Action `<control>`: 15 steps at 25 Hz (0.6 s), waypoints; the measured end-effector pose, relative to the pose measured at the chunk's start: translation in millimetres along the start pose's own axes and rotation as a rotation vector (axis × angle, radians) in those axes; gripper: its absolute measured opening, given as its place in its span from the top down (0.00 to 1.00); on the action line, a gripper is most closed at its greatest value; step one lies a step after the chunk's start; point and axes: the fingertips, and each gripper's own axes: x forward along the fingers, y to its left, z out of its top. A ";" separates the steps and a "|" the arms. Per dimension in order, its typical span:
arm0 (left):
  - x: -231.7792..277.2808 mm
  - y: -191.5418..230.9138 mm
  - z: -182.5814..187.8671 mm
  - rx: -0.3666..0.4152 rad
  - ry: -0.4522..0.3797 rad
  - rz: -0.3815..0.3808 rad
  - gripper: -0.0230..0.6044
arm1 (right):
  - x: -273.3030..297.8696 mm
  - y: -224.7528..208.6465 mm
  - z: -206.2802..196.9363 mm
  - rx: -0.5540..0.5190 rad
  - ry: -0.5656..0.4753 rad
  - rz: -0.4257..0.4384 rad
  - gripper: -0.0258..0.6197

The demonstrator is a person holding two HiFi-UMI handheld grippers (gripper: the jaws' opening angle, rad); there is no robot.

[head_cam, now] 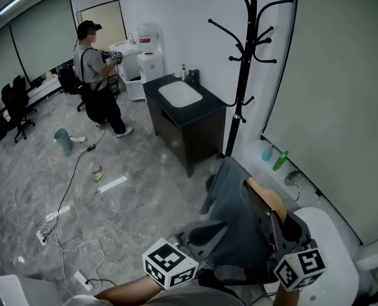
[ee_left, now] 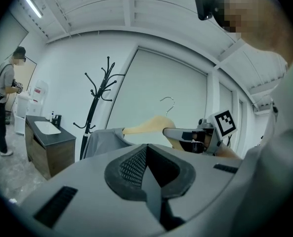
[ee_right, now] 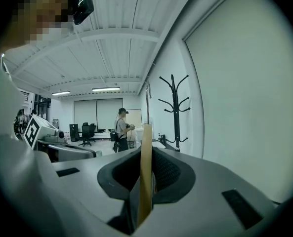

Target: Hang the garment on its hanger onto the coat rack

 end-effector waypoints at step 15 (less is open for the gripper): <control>144.5 79.9 57.0 0.020 -0.020 0.017 0.96 | 102.5 -132.3 48.2 -0.042 -0.021 -0.032 0.86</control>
